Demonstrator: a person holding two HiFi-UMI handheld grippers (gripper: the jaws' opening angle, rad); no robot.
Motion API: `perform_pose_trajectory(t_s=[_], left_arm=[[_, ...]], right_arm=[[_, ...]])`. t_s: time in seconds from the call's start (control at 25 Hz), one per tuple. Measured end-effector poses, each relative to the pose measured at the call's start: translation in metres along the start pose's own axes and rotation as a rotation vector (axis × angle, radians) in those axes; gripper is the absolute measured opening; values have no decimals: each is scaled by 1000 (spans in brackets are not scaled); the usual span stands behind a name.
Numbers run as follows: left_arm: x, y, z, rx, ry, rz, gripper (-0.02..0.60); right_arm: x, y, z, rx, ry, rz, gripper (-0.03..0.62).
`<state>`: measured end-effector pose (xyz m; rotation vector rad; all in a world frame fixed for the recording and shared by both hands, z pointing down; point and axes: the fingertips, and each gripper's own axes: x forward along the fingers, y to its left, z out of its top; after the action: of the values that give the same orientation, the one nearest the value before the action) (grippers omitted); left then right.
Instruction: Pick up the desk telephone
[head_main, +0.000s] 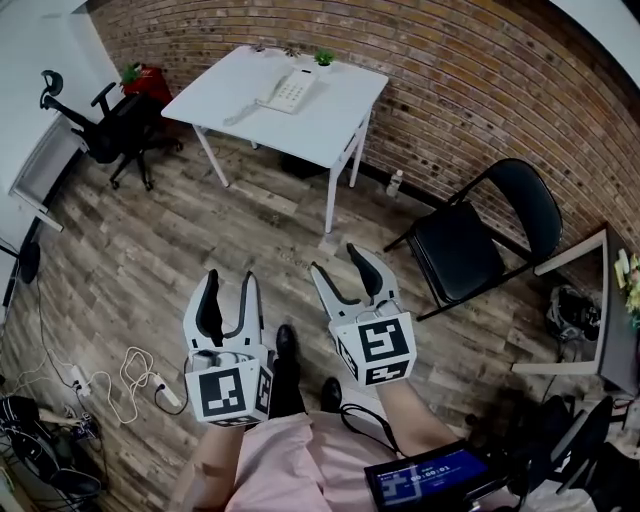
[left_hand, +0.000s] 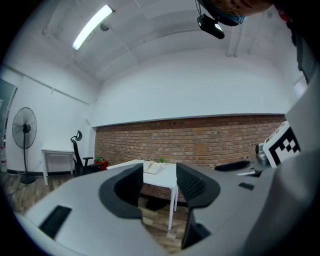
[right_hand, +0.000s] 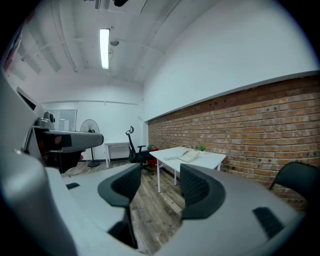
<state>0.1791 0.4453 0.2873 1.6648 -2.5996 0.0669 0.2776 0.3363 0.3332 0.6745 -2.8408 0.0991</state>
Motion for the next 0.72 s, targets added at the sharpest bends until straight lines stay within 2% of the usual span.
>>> perform_pose_trajectory(t_s=[0.28,0.72], left_arm=[[80,56,-9,-2,18,-31,207],[184,118,35,-3,-71,-110,210]], right_arm=[[95,-8,9,6,19,-35,249],[192,-17,74,-50,-31,-113,236]])
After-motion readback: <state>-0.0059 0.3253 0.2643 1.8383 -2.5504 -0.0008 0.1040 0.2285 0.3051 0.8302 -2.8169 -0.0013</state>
